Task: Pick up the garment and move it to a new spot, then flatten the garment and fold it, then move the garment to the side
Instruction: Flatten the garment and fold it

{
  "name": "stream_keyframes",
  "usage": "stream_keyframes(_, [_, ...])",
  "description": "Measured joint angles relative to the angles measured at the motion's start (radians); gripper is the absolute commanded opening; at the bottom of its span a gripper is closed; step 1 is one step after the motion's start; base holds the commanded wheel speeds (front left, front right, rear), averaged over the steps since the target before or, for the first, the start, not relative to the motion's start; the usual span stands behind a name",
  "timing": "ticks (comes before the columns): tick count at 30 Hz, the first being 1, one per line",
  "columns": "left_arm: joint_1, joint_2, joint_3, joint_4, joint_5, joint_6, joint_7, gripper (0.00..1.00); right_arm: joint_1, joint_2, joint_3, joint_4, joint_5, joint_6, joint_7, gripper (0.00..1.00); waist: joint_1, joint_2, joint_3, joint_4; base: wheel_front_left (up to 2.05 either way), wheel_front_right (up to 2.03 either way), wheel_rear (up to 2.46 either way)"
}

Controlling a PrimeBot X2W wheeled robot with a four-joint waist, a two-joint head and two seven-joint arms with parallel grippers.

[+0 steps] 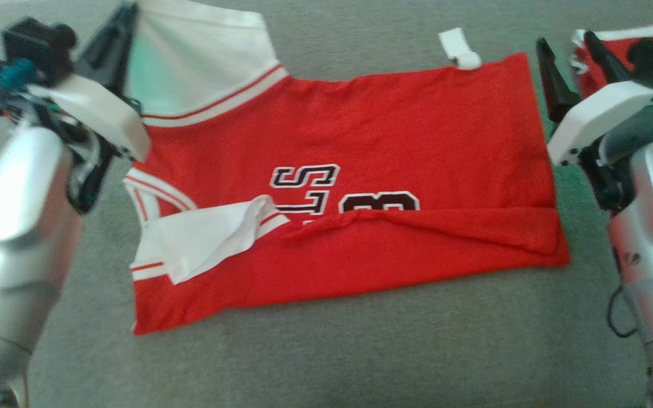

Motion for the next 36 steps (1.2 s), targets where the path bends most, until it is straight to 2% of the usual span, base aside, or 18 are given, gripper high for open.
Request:
stream_keyframes(4, [0.064, -0.006, -0.027, -0.116, 0.0, 0.016, 0.006, 0.0, -0.037, -0.043, -0.007, 0.128, -0.023, 0.0, 0.054, 1.0, 0.0001, 0.0, -0.003, 0.055, 0.0, 0.0, 0.0])
stream_keyframes(10, [0.116, -0.001, -0.052, -0.261, 0.005, 0.045, 0.044, 0.0, -0.095, -0.072, -0.012, 0.28, -0.065, 0.0, 0.09, 1.0, 0.0001, 0.0, 0.008, 0.118, 0.0, 0.0, 0.0])
stream_keyframes(20, [0.128, 0.007, -0.057, -0.392, 0.006, 0.08, 0.087, 0.0, -0.193, -0.091, 0.035, 0.432, -0.101, 0.0, 0.106, 1.0, 0.0001, 0.0, 0.052, 0.151, 0.0, 0.0, 0.0])
stream_keyframes(21, [0.128, 0.009, -0.058, -0.395, 0.006, 0.081, 0.091, 0.0, -0.207, -0.092, 0.045, 0.441, -0.101, 0.0, 0.109, 0.72, 0.0002, 0.0, 0.055, 0.152, 0.0, 0.0, 0.0])
stream_keyframes(22, [0.128, 0.011, -0.058, -0.397, 0.006, 0.083, 0.091, 0.0, -0.218, -0.092, 0.056, 0.447, -0.101, 0.0, 0.109, 0.13, 0.0002, 0.0, 0.057, 0.152, 0.0, 0.0, 0.0])
stream_keyframes(23, [0.128, 0.015, -0.058, -0.398, 0.006, 0.084, 0.093, 0.0, -0.227, -0.091, 0.068, 0.454, -0.101, 0.0, 0.109, 0.0, 0.0001, 0.0, 0.059, 0.151, 0.0, 0.0, 0.0])
stream_keyframes(28, [0.128, 0.036, -0.054, -0.391, 0.006, 0.096, 0.095, 0.0, -0.243, -0.081, 0.078, 0.477, -0.096, 0.0, 0.079, 0.0, 0.0002, 0.0, 0.062, 0.137, 0.0, 0.0, 0.0])
stream_keyframes(36, [0.077, 0.063, -0.017, -0.287, 0.006, 0.104, 0.072, 0.0, -0.337, -0.065, 0.032, 0.482, 0.006, 0.0, -0.049, 0.0, 0.0001, 0.0, 0.069, 0.087, 0.0, 0.0, 0.0])
